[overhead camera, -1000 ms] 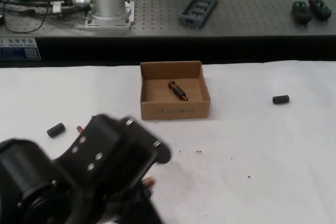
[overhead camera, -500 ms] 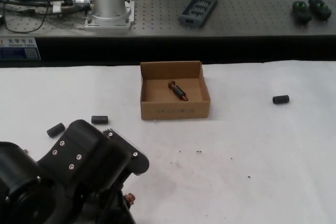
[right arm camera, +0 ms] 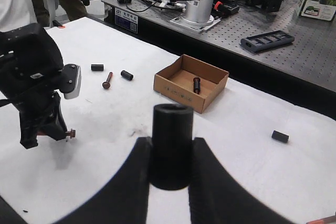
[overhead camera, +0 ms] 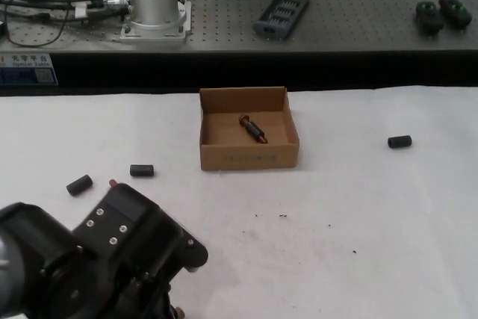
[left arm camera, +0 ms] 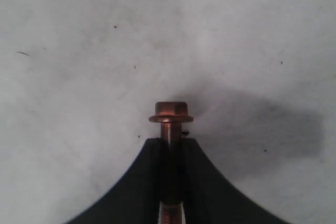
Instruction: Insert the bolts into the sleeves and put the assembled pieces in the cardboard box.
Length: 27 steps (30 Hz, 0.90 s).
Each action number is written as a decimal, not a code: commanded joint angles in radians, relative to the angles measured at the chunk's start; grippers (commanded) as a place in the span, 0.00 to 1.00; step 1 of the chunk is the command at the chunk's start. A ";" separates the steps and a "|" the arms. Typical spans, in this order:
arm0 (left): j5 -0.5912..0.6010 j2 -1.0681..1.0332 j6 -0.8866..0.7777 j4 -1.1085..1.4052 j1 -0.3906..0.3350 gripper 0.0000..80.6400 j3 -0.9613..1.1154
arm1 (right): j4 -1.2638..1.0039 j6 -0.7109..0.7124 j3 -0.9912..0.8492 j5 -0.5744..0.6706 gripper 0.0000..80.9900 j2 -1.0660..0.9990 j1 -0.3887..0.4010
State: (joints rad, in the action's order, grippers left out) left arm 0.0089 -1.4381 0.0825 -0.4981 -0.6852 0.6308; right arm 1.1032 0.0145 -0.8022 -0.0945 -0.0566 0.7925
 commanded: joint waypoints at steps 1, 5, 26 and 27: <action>0.004 -0.065 0.011 0.005 0.003 0.01 0.016 | -0.018 0.008 0.000 0.009 0.08 0.006 0.002; 0.004 -0.086 0.022 -0.004 0.003 0.01 0.024 | -0.018 0.008 0.000 0.009 0.08 0.006 0.002; 0.004 -0.086 0.108 -0.139 0.003 0.37 0.117 | -0.033 0.008 0.055 0.022 0.08 0.005 0.002; 0.004 -0.086 0.114 -0.139 0.003 0.37 0.117 | -0.033 0.008 0.055 0.022 0.08 0.005 0.002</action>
State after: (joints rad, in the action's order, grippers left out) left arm 0.0114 -1.5164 0.1664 -0.6298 -0.6852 0.7373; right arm 1.0909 0.0145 -0.7457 -0.0847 -0.0566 0.7925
